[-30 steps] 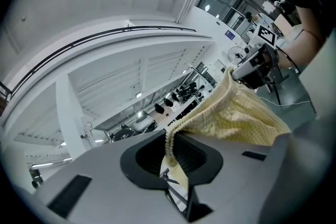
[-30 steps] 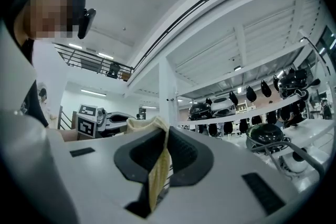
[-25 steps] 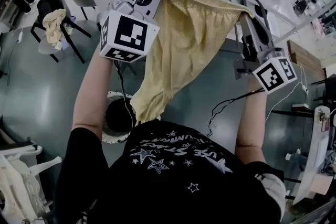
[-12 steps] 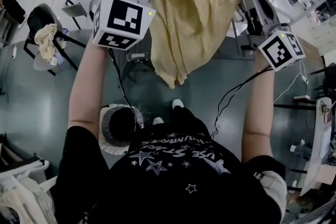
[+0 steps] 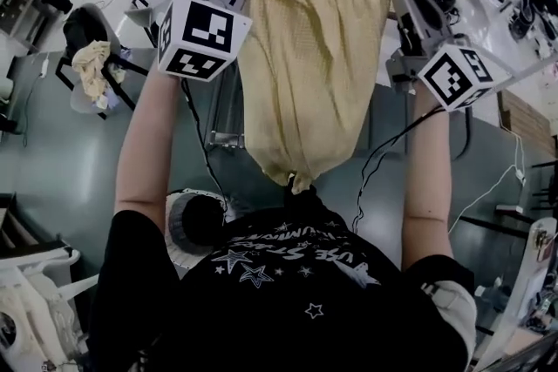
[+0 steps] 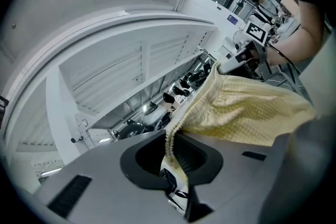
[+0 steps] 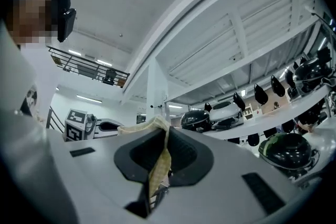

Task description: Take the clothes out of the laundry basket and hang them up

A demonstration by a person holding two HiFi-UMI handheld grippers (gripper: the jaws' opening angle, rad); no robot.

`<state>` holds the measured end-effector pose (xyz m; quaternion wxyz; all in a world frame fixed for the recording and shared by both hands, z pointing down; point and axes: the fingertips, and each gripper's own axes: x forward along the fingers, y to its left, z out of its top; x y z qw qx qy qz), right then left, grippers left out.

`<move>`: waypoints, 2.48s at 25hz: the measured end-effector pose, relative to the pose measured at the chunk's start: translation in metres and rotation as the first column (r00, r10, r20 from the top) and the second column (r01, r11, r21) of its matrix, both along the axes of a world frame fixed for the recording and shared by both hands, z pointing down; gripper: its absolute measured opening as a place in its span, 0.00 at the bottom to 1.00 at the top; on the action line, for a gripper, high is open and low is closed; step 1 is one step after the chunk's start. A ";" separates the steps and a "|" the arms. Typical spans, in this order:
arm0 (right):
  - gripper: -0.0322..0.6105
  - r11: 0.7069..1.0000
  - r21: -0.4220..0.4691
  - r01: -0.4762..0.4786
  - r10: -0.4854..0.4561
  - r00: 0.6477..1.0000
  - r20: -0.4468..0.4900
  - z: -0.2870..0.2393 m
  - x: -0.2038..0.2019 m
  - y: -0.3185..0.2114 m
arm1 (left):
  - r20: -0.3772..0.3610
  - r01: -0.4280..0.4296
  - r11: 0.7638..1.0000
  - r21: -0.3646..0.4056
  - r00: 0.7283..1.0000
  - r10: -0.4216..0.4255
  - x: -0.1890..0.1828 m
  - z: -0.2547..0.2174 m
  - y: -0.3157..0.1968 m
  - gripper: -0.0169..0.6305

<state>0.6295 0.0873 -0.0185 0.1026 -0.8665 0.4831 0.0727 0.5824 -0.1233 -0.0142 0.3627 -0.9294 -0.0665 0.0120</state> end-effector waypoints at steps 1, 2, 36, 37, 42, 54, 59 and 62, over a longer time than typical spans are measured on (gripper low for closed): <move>0.10 1.000 -0.005 0.008 -0.008 1.000 0.006 0.003 0.014 -0.005 | 0.006 0.016 1.000 0.002 1.000 -0.016 0.012 0.002 -0.006 0.11; 0.10 1.000 -0.010 0.013 -0.013 1.000 0.015 0.006 0.028 -0.010 | 0.011 0.030 1.000 0.002 0.999 -0.030 0.024 0.003 -0.012 0.11; 0.11 0.881 -0.473 0.016 0.088 0.977 0.197 0.211 0.288 -0.097 | 0.413 0.228 0.973 0.039 0.883 -0.224 0.288 0.205 -0.088 0.11; 0.11 0.869 -0.494 0.022 0.089 0.976 0.200 0.219 0.288 -0.098 | 0.431 0.233 0.972 0.033 0.874 -0.225 0.288 0.215 -0.088 0.11; 0.11 0.795 -0.606 0.018 0.111 0.978 0.175 0.253 0.292 -0.103 | 0.492 0.259 0.965 0.050 0.834 -0.249 0.291 0.253 -0.092 0.11; 0.29 0.683 -0.730 0.009 0.132 0.982 0.136 0.281 0.296 -0.105 | 0.581 0.290 0.954 0.075 0.765 -0.278 0.288 0.288 -0.098 0.43; 0.31 0.681 -0.732 -0.019 0.152 0.982 0.116 0.270 0.287 -0.099 | 0.546 0.314 0.948 0.045 0.787 -0.286 0.276 0.275 -0.103 0.45; 0.31 0.693 -0.720 -0.044 0.162 0.982 0.095 0.252 0.278 -0.094 | 0.512 0.323 0.946 0.021 0.809 -0.287 0.265 0.258 -0.106 0.45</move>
